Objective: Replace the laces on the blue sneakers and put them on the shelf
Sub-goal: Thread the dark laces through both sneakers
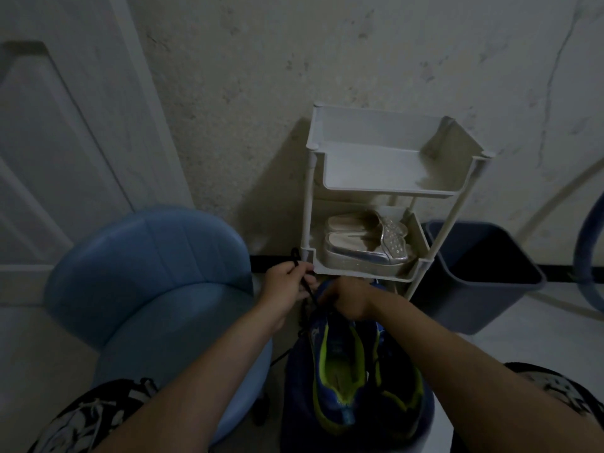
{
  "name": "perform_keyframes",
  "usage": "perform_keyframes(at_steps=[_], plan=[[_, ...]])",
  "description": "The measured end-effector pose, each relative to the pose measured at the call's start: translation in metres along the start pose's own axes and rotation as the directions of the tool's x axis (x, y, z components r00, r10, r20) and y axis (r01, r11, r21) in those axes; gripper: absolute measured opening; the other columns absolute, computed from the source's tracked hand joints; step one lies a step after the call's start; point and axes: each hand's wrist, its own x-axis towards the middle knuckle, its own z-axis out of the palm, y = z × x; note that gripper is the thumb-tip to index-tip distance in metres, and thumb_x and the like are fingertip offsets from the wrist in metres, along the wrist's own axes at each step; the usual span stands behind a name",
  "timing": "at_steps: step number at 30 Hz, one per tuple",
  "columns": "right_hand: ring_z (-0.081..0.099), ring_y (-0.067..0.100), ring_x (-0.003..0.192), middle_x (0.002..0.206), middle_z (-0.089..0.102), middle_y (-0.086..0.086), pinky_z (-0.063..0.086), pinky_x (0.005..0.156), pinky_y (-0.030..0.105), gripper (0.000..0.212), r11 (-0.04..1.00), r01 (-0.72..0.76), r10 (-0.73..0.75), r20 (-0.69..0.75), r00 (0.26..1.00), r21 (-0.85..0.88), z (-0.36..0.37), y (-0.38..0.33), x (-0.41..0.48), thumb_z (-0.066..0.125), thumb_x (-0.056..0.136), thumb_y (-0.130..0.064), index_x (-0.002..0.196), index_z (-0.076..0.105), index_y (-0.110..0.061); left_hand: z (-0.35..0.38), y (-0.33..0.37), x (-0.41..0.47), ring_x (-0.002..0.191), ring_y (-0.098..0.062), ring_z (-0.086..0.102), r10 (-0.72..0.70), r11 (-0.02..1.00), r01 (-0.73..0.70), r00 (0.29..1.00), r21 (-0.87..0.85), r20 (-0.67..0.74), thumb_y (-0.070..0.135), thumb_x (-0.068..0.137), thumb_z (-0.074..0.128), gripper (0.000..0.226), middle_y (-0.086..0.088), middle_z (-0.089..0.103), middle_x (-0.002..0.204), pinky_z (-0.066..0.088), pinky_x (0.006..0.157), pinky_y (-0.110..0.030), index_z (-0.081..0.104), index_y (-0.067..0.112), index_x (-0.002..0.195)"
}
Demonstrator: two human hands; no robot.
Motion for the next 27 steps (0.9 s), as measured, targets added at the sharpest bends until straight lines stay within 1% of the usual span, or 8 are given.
perform_keyframes(at_steps=[8,11,13,15,18,21,24,27], plan=[[0.049,0.017,0.133,0.141,0.057,-0.001,0.035,0.107,0.023,0.049,0.983,0.034,-0.025,0.055,0.998,-0.181,0.003,0.0,0.0,0.047,0.093,0.003,0.132,0.064,-0.023,-0.014,0.001,0.007,0.051,-0.014,0.041,-0.085,0.99,0.066,0.983,-0.121,-0.16,0.01,0.103,0.038,0.024,-0.001,0.04,0.057,0.043,0.054,-0.028,0.061,0.009,0.097],[0.052,0.019,0.129,0.139,0.058,-0.001,0.04,0.108,0.028,0.046,0.979,0.02,-0.008,0.059,0.998,-0.201,0.007,0.0,0.007,0.049,0.093,0.0,0.131,0.064,-0.023,-0.028,0.004,0.018,0.05,-0.013,0.037,-0.063,0.998,0.066,0.961,0.002,-0.27,0.013,0.102,0.038,0.023,-0.002,0.043,0.064,0.029,0.041,-0.023,0.061,0.01,0.105],[0.055,0.021,0.127,0.137,0.059,-0.001,0.044,0.106,0.032,0.043,0.975,0.011,-0.002,0.042,0.999,-0.221,0.012,0.001,0.016,0.051,0.094,-0.005,0.129,0.065,-0.025,-0.037,0.002,0.026,0.057,-0.017,0.044,-0.091,0.98,0.135,0.957,0.147,-0.274,0.013,0.1,0.039,0.026,-0.006,0.051,0.075,0.032,0.043,-0.024,0.061,0.009,0.114],[0.056,0.024,0.124,0.136,0.059,-0.001,0.047,0.103,0.035,0.037,0.97,-0.009,0.011,0.006,1.0,-0.243,0.018,0.001,0.023,0.055,0.095,-0.015,0.128,0.066,-0.029,-0.045,-0.006,0.031,0.071,-0.023,0.058,-0.068,0.869,0.177,0.968,0.462,-0.241,0.014,0.099,0.044,0.029,-0.011,0.06,0.09,0.046,0.055,-0.029,0.059,0.003,0.121],[0.058,0.027,0.117,0.132,0.061,0.004,0.05,0.095,0.037,0.032,0.942,-0.054,0.046,-0.032,0.998,-0.33,0.026,-0.005,0.033,0.058,0.095,-0.027,0.126,0.066,-0.025,-0.052,-0.024,0.031,0.109,-0.032,0.06,-0.077,0.541,0.204,0.978,0.816,-0.193,0.01,0.096,0.052,0.044,-0.02,0.058,0.127,0.05,0.086,-0.033,0.045,0.002,0.139],[0.06,0.029,0.113,0.126,0.062,0.01,0.05,0.089,0.038,0.034,0.887,-0.086,0.061,-0.069,0.996,-0.453,0.035,-0.011,0.039,0.06,0.093,-0.03,0.125,0.063,-0.017,-0.059,-0.033,0.023,0.127,-0.03,0.048,-0.192,0.314,0.153,0.977,0.937,-0.095,0.01,0.098,0.049,0.057,-0.018,0.04,0.145,0.041,0.105,-0.036,0.024,0.006,0.149],[0.06,0.031,0.112,0.124,0.062,0.013,0.05,0.088,0.039,0.034,0.841,-0.102,0.05,-0.111,0.993,-0.531,0.038,-0.016,0.039,0.06,0.093,-0.026,0.124,0.062,-0.011,-0.065,-0.034,0.017,0.131,-0.027,0.044,-0.318,0.12,0.068,0.948,0.99,-0.027,0.023,0.101,0.048,0.046,-0.009,0.039,0.149,0.038,0.109,-0.033,0.041,0.014,0.145],[0.062,0.031,0.109,0.123,0.062,0.014,0.051,0.086,0.039,0.032,0.819,-0.103,0.039,-0.125,0.991,-0.564,0.038,-0.02,0.04,0.059,0.094,-0.022,0.122,0.06,-0.008,-0.064,-0.036,0.016,0.127,-0.028,0.05,-0.358,0.055,0.07,0.932,0.996,-0.046,0.031,0.096,0.054,0.045,-0.009,0.049,0.144,0.042,0.103,-0.035,0.052,0.015,0.139]])
